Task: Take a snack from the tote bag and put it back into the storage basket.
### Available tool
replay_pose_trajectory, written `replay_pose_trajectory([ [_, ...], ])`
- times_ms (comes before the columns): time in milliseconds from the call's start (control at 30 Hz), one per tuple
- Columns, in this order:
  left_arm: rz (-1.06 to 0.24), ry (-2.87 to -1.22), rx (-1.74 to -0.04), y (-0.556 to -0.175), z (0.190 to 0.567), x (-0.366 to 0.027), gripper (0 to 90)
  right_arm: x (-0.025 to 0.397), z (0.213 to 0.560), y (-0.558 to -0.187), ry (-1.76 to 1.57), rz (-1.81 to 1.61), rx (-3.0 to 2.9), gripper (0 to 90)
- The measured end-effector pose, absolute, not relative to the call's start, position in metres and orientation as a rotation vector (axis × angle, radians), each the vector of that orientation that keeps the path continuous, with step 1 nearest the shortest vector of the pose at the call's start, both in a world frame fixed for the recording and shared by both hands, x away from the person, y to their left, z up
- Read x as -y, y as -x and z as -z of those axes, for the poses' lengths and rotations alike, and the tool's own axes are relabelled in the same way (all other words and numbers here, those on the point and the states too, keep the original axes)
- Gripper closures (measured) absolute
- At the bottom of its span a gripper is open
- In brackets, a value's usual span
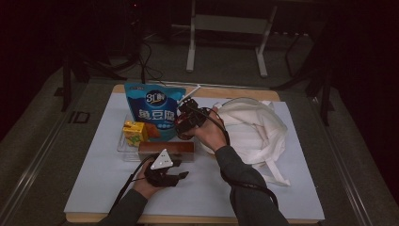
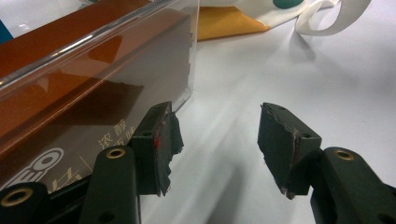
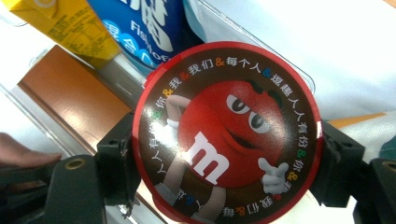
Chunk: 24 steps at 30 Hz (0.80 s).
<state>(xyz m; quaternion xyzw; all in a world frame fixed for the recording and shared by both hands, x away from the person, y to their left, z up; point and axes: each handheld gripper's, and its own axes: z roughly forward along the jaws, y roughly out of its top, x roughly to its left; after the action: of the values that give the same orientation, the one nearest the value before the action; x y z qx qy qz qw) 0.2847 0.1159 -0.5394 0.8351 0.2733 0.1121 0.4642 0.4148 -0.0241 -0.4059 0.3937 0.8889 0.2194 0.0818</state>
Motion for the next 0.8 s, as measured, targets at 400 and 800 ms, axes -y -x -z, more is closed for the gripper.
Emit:
replay_pose_trajectory([
  [400,-0.274,-2.053,-0.669,-0.284,0.539,-0.116,45.8,0.02,0.414,-0.416,-1.191,-0.63,-2.632,25.6],
  [800,-0.276,-2.055,-0.668,-0.284,0.539,-0.116,45.8,0.02,0.419,-0.418,-1.24,-0.63,-2.607,25.5],
])
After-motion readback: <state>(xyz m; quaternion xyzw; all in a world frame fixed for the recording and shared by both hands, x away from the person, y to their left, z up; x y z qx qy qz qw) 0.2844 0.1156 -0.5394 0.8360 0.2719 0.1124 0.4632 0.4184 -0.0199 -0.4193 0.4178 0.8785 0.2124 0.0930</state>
